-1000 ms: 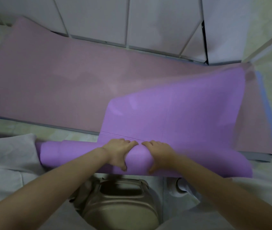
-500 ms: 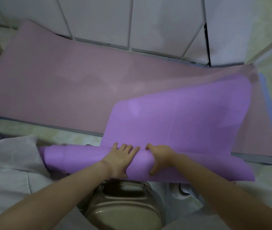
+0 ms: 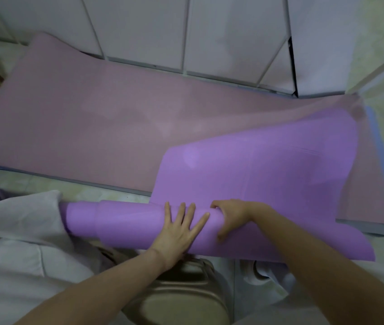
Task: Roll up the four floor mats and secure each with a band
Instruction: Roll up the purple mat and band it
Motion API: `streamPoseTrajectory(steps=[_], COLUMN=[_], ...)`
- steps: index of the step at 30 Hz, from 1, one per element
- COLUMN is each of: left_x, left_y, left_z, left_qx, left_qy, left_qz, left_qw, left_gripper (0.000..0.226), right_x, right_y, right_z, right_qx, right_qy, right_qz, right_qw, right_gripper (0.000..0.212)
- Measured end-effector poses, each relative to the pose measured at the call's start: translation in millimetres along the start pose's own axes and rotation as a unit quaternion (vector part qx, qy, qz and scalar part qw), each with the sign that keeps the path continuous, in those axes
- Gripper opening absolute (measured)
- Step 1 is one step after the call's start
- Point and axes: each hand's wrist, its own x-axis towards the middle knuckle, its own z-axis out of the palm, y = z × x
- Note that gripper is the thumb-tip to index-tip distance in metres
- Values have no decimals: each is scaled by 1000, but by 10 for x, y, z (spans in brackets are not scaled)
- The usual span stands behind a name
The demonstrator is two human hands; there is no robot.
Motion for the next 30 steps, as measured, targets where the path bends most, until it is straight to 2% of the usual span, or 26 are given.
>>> streamPoseTrajectory(steps=[3, 6, 9, 12, 15, 19, 21, 24, 30], left_x=[62, 167, 261, 341, 417, 468, 474, 428, 123], left_y=[-78, -163, -249, -370, -488, -542, -538, -531, -238], left_z=[-10, -83, -92, -109, -160, -166, -150, -134, 17], left_qx=[-45, -60, -93, -127, -154, -203, -217, -205, -99], left_qy=[20, 66, 25, -14, -70, -129, -141, -133, -23], left_qz=[15, 34, 32, 38, 58, 81, 77, 64, 14], left_qw=[999, 995, 995, 991, 984, 967, 963, 968, 995], left_gripper=[132, 112, 102, 106, 107, 106, 107, 108, 113], right_x=[0, 12, -1, -69, -103, -116, -108, -39, 82], right_y=[12, 23, 18, -37, -100, -98, -114, -171, -179], right_z=[-38, -88, -75, 140, 506, 687, 615, 450, 239], right_qx=[37, 69, 72, -10, -120, -93, -83, -82, -44], right_qy=[-21, -35, -16, 58, 175, 233, 228, 168, 62], right_qz=[5, 12, 11, -13, -20, -52, -53, -29, -12], right_qw=[999, 997, 997, 998, 977, 967, 969, 982, 997], right_gripper=[84, 88, 92, 104, 115, 101, 95, 95, 95])
